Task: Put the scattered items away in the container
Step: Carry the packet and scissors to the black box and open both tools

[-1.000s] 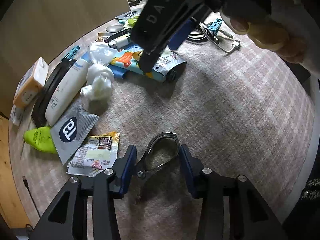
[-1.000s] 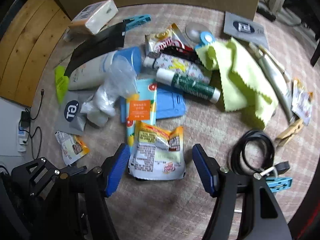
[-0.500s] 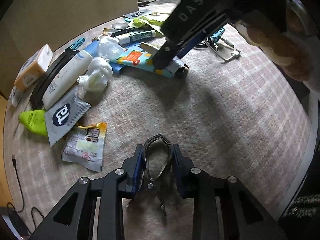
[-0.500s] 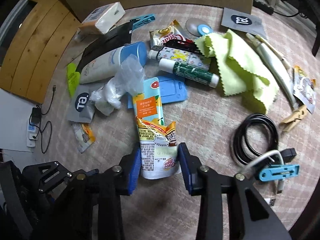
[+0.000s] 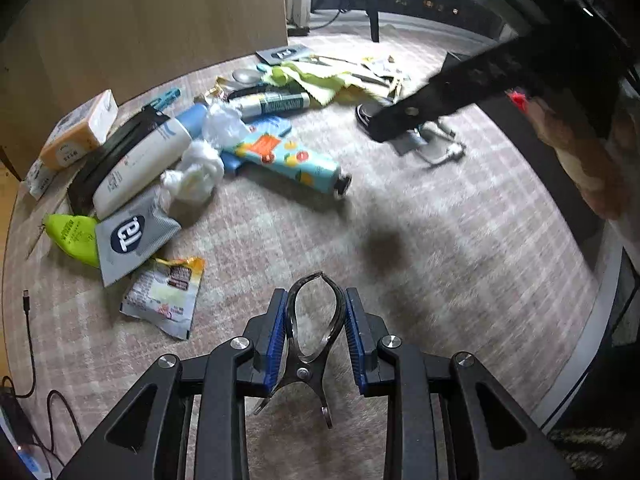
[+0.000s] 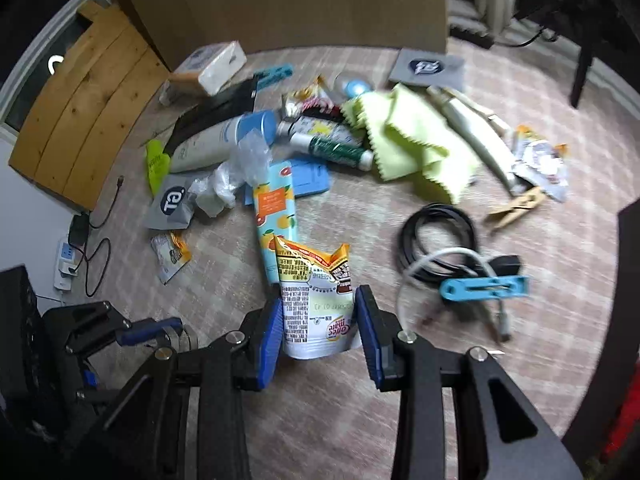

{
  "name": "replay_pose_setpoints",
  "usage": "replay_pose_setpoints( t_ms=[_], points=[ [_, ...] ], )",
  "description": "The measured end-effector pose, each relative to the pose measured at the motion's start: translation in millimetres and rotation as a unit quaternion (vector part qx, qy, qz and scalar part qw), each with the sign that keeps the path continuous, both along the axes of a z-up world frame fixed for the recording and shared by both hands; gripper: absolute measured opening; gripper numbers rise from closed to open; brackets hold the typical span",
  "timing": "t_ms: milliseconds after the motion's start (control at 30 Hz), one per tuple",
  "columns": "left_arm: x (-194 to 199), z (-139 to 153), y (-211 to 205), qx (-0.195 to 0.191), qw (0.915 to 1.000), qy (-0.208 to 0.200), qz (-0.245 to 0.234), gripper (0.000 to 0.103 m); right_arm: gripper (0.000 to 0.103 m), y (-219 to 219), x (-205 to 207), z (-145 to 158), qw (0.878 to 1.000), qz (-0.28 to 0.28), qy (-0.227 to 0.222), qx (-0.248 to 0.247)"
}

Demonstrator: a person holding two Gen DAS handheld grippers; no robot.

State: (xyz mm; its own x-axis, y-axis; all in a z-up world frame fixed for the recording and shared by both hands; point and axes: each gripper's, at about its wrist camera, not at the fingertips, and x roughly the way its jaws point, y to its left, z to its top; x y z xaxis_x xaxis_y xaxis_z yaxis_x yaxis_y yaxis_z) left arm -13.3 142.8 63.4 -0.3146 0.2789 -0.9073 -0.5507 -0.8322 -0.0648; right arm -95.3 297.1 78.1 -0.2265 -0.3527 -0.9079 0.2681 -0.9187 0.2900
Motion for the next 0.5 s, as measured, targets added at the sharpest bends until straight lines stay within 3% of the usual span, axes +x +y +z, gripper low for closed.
replay_pose_setpoints(
  t_ms=[267, 500],
  points=[
    [-11, 26, 39, 0.013, 0.9996, 0.021, -0.011, 0.026, 0.034, 60, 15, 30, 0.997, -0.063, 0.046, 0.013],
    [-16, 54, 121, 0.041, 0.9966, 0.038, -0.061, 0.026, 0.034, 161, 43, 56, 0.984, -0.159, 0.078, 0.030]
  ],
)
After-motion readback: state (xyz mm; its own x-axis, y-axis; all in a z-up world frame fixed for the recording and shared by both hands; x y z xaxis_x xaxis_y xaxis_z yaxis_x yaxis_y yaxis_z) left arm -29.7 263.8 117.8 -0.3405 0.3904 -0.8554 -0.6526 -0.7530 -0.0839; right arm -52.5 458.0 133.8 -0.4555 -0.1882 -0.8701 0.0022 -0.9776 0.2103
